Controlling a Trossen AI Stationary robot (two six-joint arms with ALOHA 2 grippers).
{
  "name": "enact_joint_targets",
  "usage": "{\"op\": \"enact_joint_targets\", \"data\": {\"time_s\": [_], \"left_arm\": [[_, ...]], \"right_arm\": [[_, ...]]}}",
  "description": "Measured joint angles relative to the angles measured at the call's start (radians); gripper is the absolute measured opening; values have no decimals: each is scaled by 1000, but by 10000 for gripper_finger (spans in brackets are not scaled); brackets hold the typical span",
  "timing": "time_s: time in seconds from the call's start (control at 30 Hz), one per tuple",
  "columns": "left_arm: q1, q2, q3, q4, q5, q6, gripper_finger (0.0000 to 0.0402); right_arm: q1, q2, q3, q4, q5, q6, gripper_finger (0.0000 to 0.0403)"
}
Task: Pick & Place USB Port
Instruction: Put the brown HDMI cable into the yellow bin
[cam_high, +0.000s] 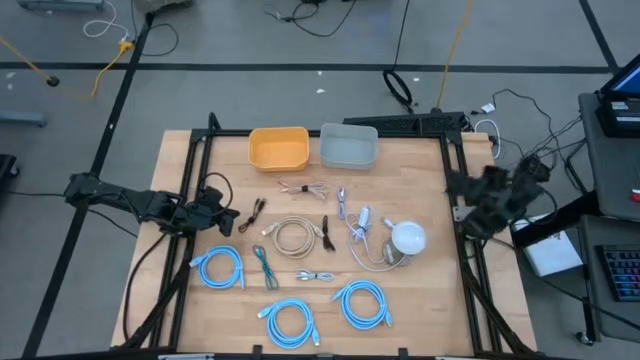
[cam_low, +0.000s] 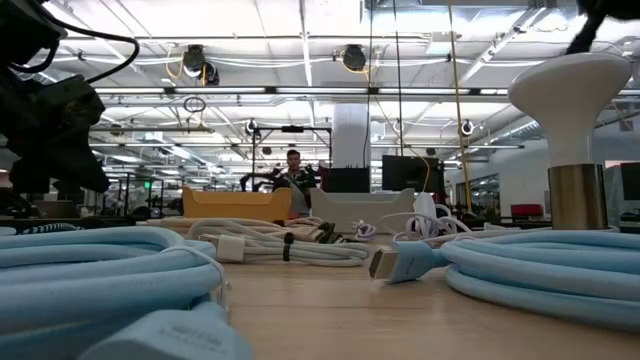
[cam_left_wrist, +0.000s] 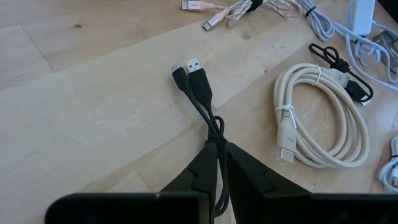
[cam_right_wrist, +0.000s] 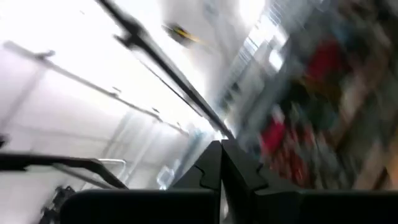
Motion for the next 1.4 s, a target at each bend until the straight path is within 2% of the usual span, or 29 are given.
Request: {"op": "enact_joint_targets", "data": {"time_s": [0.03,0.1,0.17,0.23,0.3,0.4,0.5,0.6,0.73,0.8,0.87,1.0,1.1,1.17,1.27,1.33,1.4], "left_arm": [[0,0,0,0,0,0,33],[0,0,0,0,0,0,33],[0,0,0,0,0,0,33],[0,0,0,0,0,0,33],[0,0,0,0,0,0,33],[0,0,0,0,0,0,33],[1,0,0,6,-6,-7,33],[16,1,0,105,-100,-88,33],[55,13,0,301,-250,-162,33],[91,26,0,497,-315,-173,33],[133,40,0,793,-329,-142,33],[198,112,21,1390,-168,212,33],[217,172,65,1630,8,286,33],[220,201,95,1675,72,285,33],[220,258,161,1673,97,213,33],[223,306,233,1610,228,222,33],[234,350,334,1384,403,241,33]], "right_arm": [[-1,8,26,30,-36,-93,0],[4,19,95,-21,-82,-246,0],[14,29,179,-209,-107,-369,0],[17,52,277,-469,-116,-471,0],[17,104,369,-698,-56,-530,0],[16,203,456,-886,172,-575,0],[11,277,469,-861,394,-648,0],[6,334,467,-775,521,-631,0],[4,381,456,-719,545,-496,0],[-8,401,451,-717,562,-446,0],[-26,417,441,-718,562,-395,0],[-81,434,413,-715,559,-344,0],[-123,438,385,-694,559,-280,0],[-146,437,368,-678,558,-236,0],[-172,438,343,-648,556,-165,0],[-186,438,332,-623,555,-121,0],[-196,437,325,-597,545,-104,0]]}}
